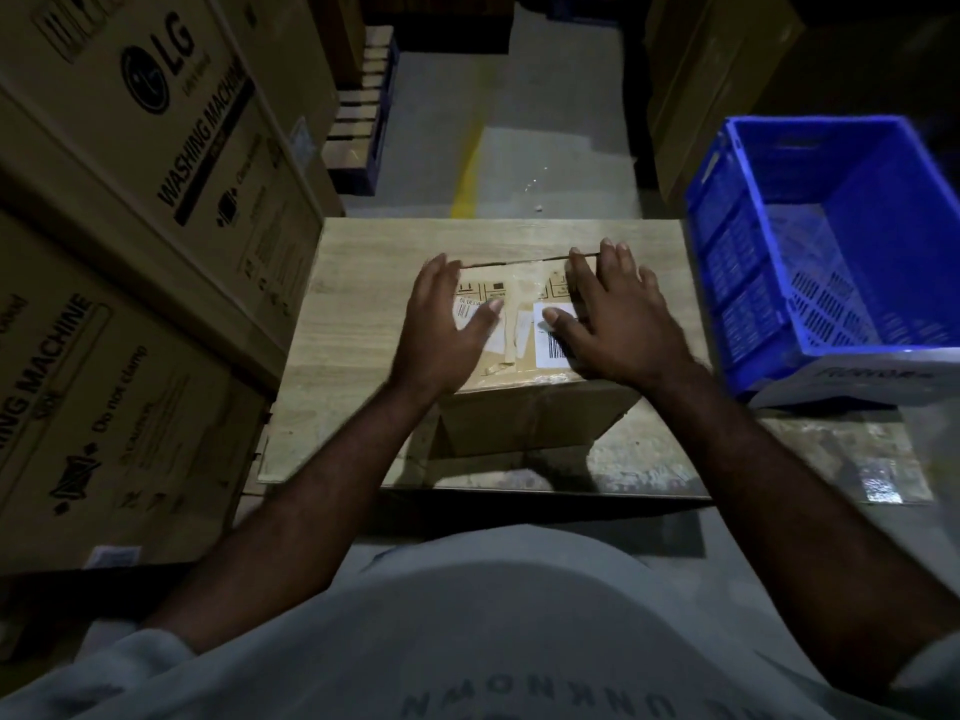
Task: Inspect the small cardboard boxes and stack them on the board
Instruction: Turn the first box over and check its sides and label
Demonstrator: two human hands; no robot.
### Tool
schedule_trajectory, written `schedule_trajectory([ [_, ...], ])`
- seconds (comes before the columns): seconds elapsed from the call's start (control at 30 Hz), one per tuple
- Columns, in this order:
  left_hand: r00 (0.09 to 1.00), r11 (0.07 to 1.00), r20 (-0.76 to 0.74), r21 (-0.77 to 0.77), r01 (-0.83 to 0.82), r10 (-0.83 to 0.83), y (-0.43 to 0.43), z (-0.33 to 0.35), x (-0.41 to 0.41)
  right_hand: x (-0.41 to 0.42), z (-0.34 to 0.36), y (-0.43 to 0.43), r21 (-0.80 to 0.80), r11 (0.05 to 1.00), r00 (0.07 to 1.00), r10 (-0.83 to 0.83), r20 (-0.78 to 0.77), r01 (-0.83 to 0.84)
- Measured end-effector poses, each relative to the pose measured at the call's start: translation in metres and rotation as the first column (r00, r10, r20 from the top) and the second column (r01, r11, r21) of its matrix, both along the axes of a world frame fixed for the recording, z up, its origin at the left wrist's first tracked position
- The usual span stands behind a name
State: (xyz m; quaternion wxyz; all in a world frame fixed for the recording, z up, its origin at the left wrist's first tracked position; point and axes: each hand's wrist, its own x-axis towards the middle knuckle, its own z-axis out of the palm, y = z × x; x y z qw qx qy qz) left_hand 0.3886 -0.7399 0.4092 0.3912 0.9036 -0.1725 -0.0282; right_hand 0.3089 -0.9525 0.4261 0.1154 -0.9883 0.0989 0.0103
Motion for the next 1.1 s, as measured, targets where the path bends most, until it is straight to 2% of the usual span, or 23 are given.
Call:
schedule_trajectory([
  [0.07, 0.986, 0.98, -0.135, -0.161, -0.12, 0.099, 0.005, -0.002, 0.001, -0.007, 0.01, 0.012, 0.013, 0.997, 0.997, 0.074, 0.013, -0.074],
  [0.13, 0.918, 0.906, -0.37, -0.323, -0.274, 0.145, 0.008, -0.006, 0.002, -0.016, 0.018, 0.032, 0.021, 0.98, 0.98, 0.197, 0.032, -0.197],
  [0.2, 0.799, 0.799, -0.595, -0.438, -0.412, 0.086, 0.013, -0.022, 0.006, -0.021, 0.018, 0.053, -0.012, 0.943, 0.943, 0.332, 0.03, -0.331],
  [0.27, 0.692, 0.772, -0.722, -0.449, -0.449, -0.018, 0.018, -0.044, 0.012, -0.021, 0.011, 0.071, -0.049, 0.908, 0.908, 0.418, 0.014, -0.417],
  [0.5, 0.609, 0.749, -0.786, -0.467, -0.471, -0.107, 0.018, -0.034, -0.009, -0.013, -0.015, 0.101, -0.169, 0.871, 0.877, 0.477, 0.06, -0.462],
  [0.63, 0.602, 0.847, -0.797, -0.358, -0.392, -0.058, 0.025, -0.033, -0.008, -0.018, -0.009, 0.094, -0.154, 0.904, 0.904, 0.416, 0.101, -0.399],
  [0.7, 0.573, 0.881, -0.82, -0.283, -0.379, -0.017, 0.026, -0.033, -0.01, -0.021, -0.005, 0.084, -0.134, 0.92, 0.915, 0.385, 0.122, -0.369],
  [0.87, 0.376, 0.927, -0.925, -0.095, -0.363, 0.053, 0.024, -0.057, -0.019, -0.035, 0.003, 0.043, -0.057, 0.962, 0.926, 0.272, 0.261, -0.266],
  [1.0, 0.289, 0.93, -0.957, -0.137, -0.342, -0.035, 0.012, -0.072, -0.03, -0.052, 0.008, 0.009, 0.033, 0.978, 0.91, 0.178, 0.374, -0.205],
  [1.1, 0.284, 0.91, -0.955, -0.187, -0.369, -0.081, 0.004, -0.073, -0.033, -0.064, 0.008, -0.007, 0.156, 0.975, 0.912, 0.083, 0.402, -0.157],
])
